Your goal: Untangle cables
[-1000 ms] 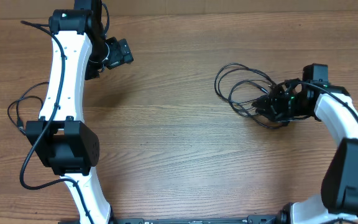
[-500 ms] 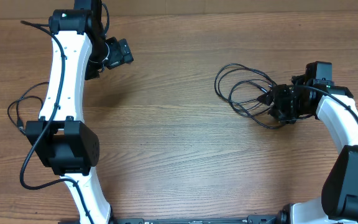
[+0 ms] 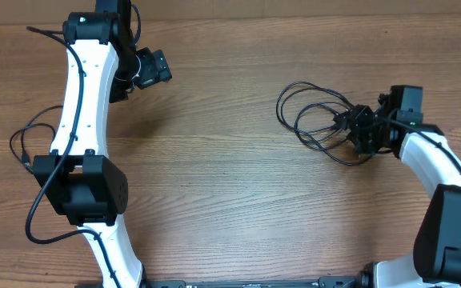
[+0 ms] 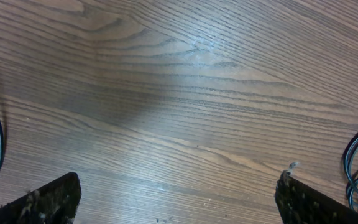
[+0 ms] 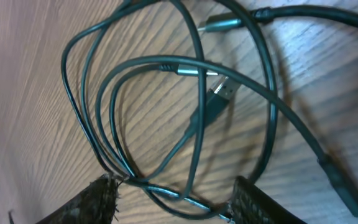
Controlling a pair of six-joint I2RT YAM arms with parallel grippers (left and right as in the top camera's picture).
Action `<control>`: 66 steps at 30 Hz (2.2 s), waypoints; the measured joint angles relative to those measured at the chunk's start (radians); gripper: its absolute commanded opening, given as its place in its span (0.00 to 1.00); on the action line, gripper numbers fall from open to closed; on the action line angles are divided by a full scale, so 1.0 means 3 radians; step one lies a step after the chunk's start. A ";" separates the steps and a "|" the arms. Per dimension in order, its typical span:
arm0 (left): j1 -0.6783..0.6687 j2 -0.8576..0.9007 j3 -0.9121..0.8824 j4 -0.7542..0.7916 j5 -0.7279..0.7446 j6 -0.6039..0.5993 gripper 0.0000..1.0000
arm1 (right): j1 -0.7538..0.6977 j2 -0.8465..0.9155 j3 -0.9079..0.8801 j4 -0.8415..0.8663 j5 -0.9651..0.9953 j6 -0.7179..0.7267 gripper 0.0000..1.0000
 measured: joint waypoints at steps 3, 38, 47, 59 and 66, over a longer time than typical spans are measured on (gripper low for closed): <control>0.0000 0.0000 0.0000 -0.0001 0.0000 -0.0001 1.00 | 0.0080 0.0001 -0.0109 0.0244 0.0025 0.0046 0.57; 0.0000 0.0000 0.0000 -0.0001 0.0001 0.0000 1.00 | 0.0696 0.0001 -0.0211 0.0296 0.0262 0.0671 0.38; 0.0000 0.0000 0.0000 -0.0001 0.0001 0.0000 1.00 | 0.0736 0.0022 -0.0211 0.0493 0.0528 0.0841 0.38; 0.0000 0.0000 0.0000 -0.0001 0.0001 0.0000 1.00 | 0.0736 0.0399 -0.0207 0.0743 0.0665 0.1007 0.31; 0.0000 0.0000 0.0000 -0.0001 0.0000 0.0000 1.00 | 0.0736 0.0434 -0.0207 0.0744 0.0697 0.1059 0.11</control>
